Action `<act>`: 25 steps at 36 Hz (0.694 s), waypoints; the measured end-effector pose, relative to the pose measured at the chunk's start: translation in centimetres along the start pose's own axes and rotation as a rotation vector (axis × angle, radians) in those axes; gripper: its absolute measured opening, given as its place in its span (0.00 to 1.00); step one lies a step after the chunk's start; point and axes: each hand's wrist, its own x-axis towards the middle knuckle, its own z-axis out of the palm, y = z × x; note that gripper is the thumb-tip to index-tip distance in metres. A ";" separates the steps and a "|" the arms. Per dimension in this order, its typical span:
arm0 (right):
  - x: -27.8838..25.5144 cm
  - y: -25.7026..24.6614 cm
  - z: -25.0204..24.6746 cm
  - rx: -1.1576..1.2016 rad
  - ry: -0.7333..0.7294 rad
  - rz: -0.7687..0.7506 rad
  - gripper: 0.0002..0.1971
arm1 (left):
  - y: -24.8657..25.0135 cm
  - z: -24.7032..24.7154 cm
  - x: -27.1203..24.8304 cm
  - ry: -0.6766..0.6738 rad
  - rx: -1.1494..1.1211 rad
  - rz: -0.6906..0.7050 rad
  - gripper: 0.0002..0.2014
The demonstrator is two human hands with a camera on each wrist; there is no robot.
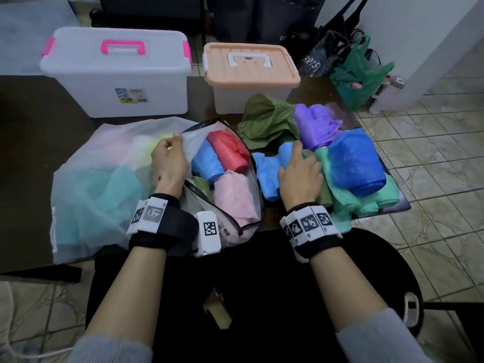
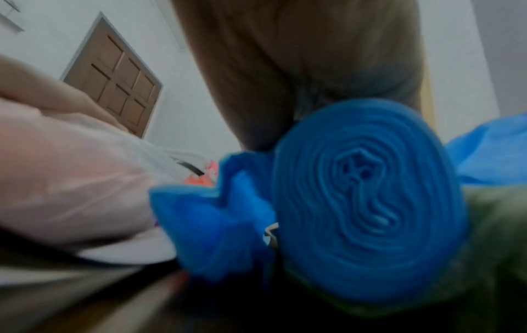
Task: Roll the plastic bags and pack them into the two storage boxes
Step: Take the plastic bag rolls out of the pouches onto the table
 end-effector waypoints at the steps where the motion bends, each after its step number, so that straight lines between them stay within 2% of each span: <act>1: -0.2 -0.2 0.4 -0.042 0.025 -0.010 0.26 | 0.0 0.0 -0.1 -0.007 0.002 -0.001 0.14; 3: -0.8 -0.5 0.8 -0.142 0.025 -0.041 0.25 | 0.0 0.0 -0.1 -0.014 0.006 -0.001 0.14; 7: -1.4 -0.7 1.2 -0.124 0.002 -0.093 0.21 | 0.1 0.0 -0.2 -0.014 0.015 0.016 0.15; 9: -1.6 -0.7 0.8 -0.052 -0.039 -0.090 0.19 | 0.0 -0.1 -0.2 -0.011 0.021 0.023 0.15; 12: -1.0 -0.4 0.6 0.094 -0.089 -0.110 0.22 | -0.2 0.0 -0.2 -0.018 0.007 0.017 0.16; 15: -1.2 -0.5 -1.0 0.197 -0.041 -0.112 0.22 | -0.4 0.0 -0.1 -0.025 0.014 0.025 0.16; 18: -2.0 -1.4 -2.8 0.347 0.064 -0.206 0.18 | -0.4 0.0 -0.2 -0.036 0.026 0.020 0.17; 19: -2.3 -1.8 -3.2 0.425 0.033 -0.238 0.17 | -0.4 -0.1 -0.3 -0.037 0.026 0.021 0.17; 20: -2.6 -2.2 -3.5 0.518 -0.064 -0.231 0.18 | -0.4 -0.1 -0.4 -0.039 0.028 0.023 0.17; 22: -3.3 -2.9 -4.0 0.607 -0.355 -0.166 0.25 | -0.4 0.0 -0.5 -0.041 0.036 0.030 0.17; 24: -3.7 -3.4 -4.3 0.469 -0.626 -0.190 0.30 | -0.4 0.0 -0.6 -0.041 0.045 0.040 0.17; 25: -3.9 -3.6 -4.3 0.400 -0.715 -0.229 0.30 | -0.4 0.0 -0.7 -0.041 0.047 0.045 0.16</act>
